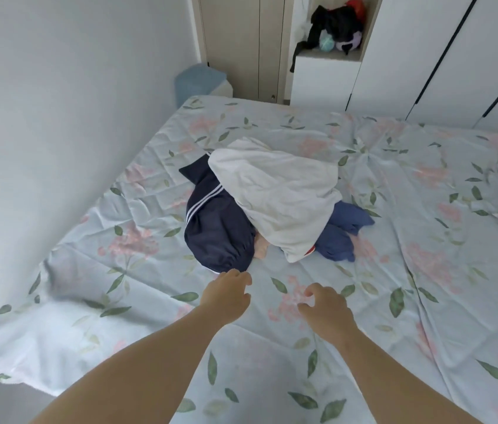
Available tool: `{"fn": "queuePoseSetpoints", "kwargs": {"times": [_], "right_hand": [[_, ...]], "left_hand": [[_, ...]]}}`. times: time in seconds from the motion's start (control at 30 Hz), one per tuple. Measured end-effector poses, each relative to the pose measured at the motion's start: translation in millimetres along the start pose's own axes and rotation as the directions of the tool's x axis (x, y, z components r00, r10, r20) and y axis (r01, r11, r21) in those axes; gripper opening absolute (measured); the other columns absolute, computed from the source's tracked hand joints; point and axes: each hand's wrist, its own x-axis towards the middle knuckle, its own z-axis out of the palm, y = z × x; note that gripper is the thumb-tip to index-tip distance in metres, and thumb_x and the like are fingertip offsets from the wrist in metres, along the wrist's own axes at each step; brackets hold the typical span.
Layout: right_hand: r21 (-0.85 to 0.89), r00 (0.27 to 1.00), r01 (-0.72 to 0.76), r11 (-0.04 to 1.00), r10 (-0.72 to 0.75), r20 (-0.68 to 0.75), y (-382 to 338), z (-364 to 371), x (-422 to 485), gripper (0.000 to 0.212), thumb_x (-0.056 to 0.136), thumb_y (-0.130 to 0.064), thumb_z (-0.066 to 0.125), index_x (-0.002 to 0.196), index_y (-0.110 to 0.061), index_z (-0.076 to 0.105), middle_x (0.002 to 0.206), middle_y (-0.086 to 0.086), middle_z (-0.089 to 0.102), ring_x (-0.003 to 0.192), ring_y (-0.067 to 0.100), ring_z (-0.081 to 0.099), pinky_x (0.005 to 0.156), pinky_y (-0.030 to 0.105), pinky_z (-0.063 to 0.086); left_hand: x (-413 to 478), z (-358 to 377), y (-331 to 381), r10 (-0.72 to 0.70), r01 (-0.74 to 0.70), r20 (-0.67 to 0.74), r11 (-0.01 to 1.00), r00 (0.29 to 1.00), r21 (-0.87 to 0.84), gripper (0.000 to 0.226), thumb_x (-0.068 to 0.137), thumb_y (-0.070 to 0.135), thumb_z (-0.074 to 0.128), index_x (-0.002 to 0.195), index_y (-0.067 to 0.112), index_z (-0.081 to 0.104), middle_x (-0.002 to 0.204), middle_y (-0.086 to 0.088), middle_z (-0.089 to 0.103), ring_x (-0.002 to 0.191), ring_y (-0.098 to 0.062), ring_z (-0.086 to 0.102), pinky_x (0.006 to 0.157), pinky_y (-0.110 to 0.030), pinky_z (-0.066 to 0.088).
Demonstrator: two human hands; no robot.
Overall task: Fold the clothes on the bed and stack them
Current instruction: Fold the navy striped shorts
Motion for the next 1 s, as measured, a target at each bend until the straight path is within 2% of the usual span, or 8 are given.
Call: {"fn": "queuePoseSetpoints", "kwargs": {"times": [0.27, 0.43, 0.5, 0.57, 0.7, 0.83, 0.93, 1.0], "right_hand": [[-0.044, 0.986, -0.107, 0.993, 0.112, 0.123, -37.0, 61.0, 71.6, 0.034, 0.094, -0.032, 0.046, 0.127, -0.023, 0.046, 0.131, 0.001, 0.047, 0.118, 0.021, 0.042, 0.096, 0.032, 0.038], [-0.063, 0.975, -0.153, 0.986, 0.161, 0.155, -37.9, 89.8, 116.0, 0.035, 0.094, -0.03, 0.048, 0.128, -0.022, 0.047, 0.131, 0.0, 0.047, 0.116, 0.02, 0.044, 0.093, 0.031, 0.038], [-0.061, 0.972, -0.164, 0.985, 0.172, 0.162, -35.9, 100.8, 129.4, 0.037, 0.093, -0.029, 0.048, 0.129, -0.022, 0.046, 0.131, 0.0, 0.047, 0.116, 0.02, 0.044, 0.093, 0.031, 0.039], [-0.067, 0.969, -0.167, 0.984, 0.176, 0.176, -32.4, 111.7, 138.6, 0.037, 0.094, -0.028, 0.047, 0.13, -0.022, 0.045, 0.132, 0.0, 0.046, 0.117, 0.019, 0.043, 0.092, 0.03, 0.039], [-0.059, 0.96, -0.192, 0.98, 0.2, 0.195, -23.2, 130.5, 147.0, 0.036, 0.094, -0.028, 0.045, 0.129, -0.024, 0.043, 0.129, -0.003, 0.046, 0.114, 0.016, 0.042, 0.08, 0.027, 0.036], [-0.049, 0.961, -0.187, 0.981, 0.193, 0.199, -15.3, 141.3, 147.5, 0.035, 0.094, -0.027, 0.047, 0.129, -0.024, 0.044, 0.131, -0.004, 0.046, 0.118, 0.017, 0.04, 0.088, 0.027, 0.038], [-0.018, 0.958, -0.196, 0.981, 0.195, 0.212, -11.0, 145.4, 143.6, 0.035, 0.094, -0.027, 0.048, 0.128, -0.023, 0.045, 0.131, -0.004, 0.045, 0.119, 0.017, 0.038, 0.092, 0.029, 0.037], [0.012, 0.954, -0.215, 0.977, 0.207, 0.219, -10.2, 144.7, 138.3, 0.034, 0.094, -0.027, 0.048, 0.127, -0.023, 0.045, 0.13, -0.003, 0.045, 0.118, 0.017, 0.039, 0.092, 0.029, 0.039]], "left_hand": [[73.7, 38.5, -94.8, -0.012, -0.004, 0.165, 0.995, 0.986, 0.096, 0.033, 0.098, 0.021, 0.036, 0.131, 0.02, 0.04, 0.131, 0.001, 0.049, 0.11, -0.022, 0.053, 0.097, -0.031, 0.034], [120.9, 82.9, -133.3, 0.084, -0.122, 0.186, 0.972, 0.979, 0.201, 0.043, 0.095, 0.018, 0.044, 0.138, 0.019, 0.037, 0.139, 0.002, 0.04, 0.131, -0.018, 0.035, 0.102, -0.03, 0.032], [134.8, 99.5, -139.9, 0.175, -0.199, 0.121, 0.952, 0.977, 0.232, 0.048, 0.08, 0.017, 0.069, 0.125, 0.017, 0.053, 0.128, -0.001, 0.052, 0.123, -0.021, 0.048, 0.092, -0.03, 0.043], [147.7, 118.4, -147.0, 0.244, -0.247, 0.048, 0.926, 0.969, 0.285, 0.06, 0.05, 0.01, 0.086, 0.107, 0.015, 0.066, 0.113, -0.006, 0.063, 0.107, -0.027, 0.062, 0.077, -0.032, 0.053], [175.0, 137.1, -155.7, 0.298, -0.27, -0.03, 0.897, 0.954, 0.351, 0.07, 0.054, 0.002, 0.076, 0.12, 0.014, 0.053, 0.123, -0.012, 0.056, 0.113, -0.035, 0.056, 0.082, -0.043, 0.05], [203.4, 143.4, -156.5, 0.267, -0.225, -0.045, 0.882, 0.963, 0.414, 0.056, 0.059, 0.007, 0.076, 0.112, 0.016, 0.06, 0.107, -0.008, 0.062, 0.099, -0.033, 0.06, 0.074, -0.042, 0.047], [212.0, 137.4, -150.7, 0.263, -0.235, -0.059, 0.926, 0.963, 0.294, 0.032, 0.063, 0.008, 0.08, 0.091, 0.012, 0.065, 0.076, -0.004, 0.065, 0.073, -0.029, 0.062, 0.066, -0.036, 0.046], [209.2, 127.5, -145.0, 0.197, -0.189, -0.043, 0.972, 0.98, 0.14, 0.016, 0.084, 0.013, 0.066, 0.098, 0.01, 0.059, 0.082, -0.005, 0.064, 0.077, -0.029, 0.059, 0.071, -0.034, 0.039]]}}
